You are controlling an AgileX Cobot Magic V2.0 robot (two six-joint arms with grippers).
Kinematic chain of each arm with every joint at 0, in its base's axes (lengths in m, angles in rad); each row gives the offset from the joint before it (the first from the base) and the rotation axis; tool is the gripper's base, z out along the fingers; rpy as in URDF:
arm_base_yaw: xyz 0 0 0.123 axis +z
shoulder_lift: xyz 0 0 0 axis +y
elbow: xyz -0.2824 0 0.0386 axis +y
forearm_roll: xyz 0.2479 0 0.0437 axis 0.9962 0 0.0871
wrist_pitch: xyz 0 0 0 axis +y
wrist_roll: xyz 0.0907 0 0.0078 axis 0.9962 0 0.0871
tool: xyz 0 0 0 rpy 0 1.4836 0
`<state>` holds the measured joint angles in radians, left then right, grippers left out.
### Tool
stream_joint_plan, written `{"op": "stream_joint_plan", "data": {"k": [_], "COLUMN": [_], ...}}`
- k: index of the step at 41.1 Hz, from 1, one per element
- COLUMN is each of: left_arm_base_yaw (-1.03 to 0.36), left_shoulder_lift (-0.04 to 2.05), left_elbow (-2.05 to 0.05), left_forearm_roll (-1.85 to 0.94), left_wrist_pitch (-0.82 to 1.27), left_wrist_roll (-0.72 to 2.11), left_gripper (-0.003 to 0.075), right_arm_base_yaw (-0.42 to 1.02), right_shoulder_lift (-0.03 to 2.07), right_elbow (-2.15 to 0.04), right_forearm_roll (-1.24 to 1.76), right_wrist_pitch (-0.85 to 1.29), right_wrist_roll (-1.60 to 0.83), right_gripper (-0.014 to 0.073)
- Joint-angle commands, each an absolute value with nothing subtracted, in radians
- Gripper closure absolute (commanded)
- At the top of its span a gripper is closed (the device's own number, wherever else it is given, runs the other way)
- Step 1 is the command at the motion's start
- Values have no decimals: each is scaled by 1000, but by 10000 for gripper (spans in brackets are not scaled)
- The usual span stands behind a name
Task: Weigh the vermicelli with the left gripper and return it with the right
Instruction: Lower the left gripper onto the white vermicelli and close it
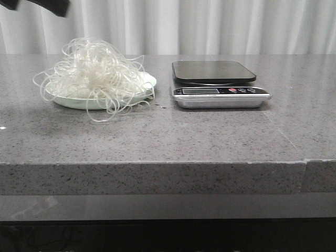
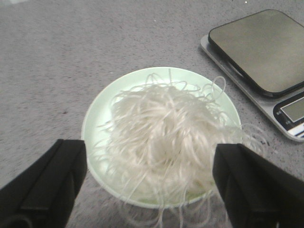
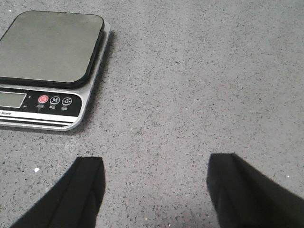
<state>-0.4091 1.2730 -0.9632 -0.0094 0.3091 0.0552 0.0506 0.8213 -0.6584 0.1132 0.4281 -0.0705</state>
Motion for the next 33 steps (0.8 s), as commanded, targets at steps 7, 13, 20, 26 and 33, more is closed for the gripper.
{"op": "stream_joint_plan", "data": {"k": [7,13,20,26,33], "left_arm_base_yaw": [-425,-425,-425,-425,-425], "left_shoulder_lift": [1441,1532,1591,1611,1614], "left_elbow": [-1105,-1152,-1169,-1169,-1169], "left_forearm_roll": [-44,-44,-44,-44,-44], "left_wrist_pitch": [198,192,172,173,173], "left_wrist_roll": [55,55,55,55,55], "left_gripper": [122,122,122,180,386], "right_arm_base_yaw": [52,52,52,52,52], "right_shoulder_lift": [820,820,820,820,820], "right_elbow": [-684,-684,-684,-684,-684], "right_forearm_roll": [107,107,107,107,107], "right_wrist_pitch": [357,357,357,357,357], "right_wrist_roll": [-76,-76,-76,-76,-76], "right_gripper": [36,36,36,36,36]}}
